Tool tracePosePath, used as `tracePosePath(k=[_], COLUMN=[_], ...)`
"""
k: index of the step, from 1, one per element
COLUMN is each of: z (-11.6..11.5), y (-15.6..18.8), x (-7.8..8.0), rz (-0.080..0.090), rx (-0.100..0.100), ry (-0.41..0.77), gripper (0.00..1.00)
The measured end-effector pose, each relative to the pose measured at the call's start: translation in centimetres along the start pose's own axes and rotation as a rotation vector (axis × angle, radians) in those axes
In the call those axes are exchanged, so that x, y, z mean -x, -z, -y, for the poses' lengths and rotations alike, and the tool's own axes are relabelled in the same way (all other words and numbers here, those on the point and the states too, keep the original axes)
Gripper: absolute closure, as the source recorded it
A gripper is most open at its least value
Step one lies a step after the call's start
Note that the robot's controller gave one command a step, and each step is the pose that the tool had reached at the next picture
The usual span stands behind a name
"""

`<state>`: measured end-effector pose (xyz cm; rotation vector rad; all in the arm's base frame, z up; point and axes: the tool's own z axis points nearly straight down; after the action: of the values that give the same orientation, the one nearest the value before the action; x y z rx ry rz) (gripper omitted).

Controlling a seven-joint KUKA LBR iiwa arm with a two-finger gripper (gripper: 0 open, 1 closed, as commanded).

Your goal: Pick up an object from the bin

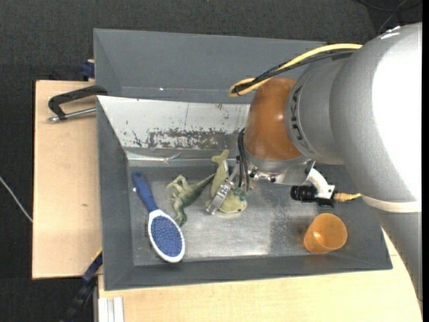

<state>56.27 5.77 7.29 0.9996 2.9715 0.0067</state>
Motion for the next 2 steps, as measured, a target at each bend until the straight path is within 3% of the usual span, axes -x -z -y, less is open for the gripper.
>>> tracePosePath(k=[1, 2], z=[-0.12, -0.19], y=[0.13, 0.25], x=[0.08, 0.14], rz=[-0.001, 0.000], rx=[-0.002, -0.001], ry=[0.002, 0.002], gripper=[0.00, 1.00])
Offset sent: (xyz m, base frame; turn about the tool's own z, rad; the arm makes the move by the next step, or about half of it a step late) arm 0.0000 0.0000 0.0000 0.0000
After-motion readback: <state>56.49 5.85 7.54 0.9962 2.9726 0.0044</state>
